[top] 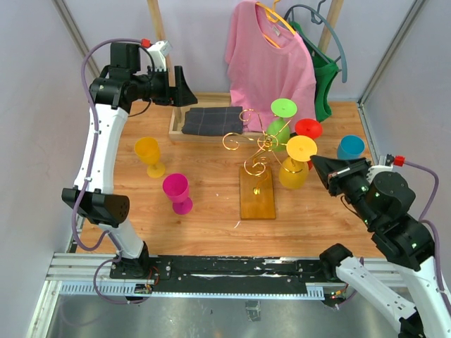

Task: Take the wine glass off the wine glass rack
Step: Pick up the wine glass from the wine rack.

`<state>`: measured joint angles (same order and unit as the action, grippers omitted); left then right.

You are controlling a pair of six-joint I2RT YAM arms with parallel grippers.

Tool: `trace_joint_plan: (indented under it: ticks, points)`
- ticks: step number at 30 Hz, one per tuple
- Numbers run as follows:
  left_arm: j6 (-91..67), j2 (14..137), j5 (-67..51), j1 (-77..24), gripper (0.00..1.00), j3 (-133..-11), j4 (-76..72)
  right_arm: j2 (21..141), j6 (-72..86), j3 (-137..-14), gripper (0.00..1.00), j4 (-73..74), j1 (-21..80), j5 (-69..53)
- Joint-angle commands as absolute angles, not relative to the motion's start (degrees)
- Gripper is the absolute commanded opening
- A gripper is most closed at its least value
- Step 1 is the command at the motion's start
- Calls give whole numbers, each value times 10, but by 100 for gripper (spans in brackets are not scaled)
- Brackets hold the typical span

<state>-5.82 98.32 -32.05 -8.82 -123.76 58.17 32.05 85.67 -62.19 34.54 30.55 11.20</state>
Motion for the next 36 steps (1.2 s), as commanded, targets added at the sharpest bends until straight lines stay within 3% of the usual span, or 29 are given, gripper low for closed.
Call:
trace_joint_plan:
  ticks: [1,28,36]
  points:
    - [-60,986,-328,-91,85,-1256,572,303,854,-632,1,369,299,152]
    - [-64,988,-324,-95,85,-1266,572,219,871,-722,1,574,299,177]
    - [-62,986,-323,-95,85,-1263,572,274,820,-842,1,575,299,149]
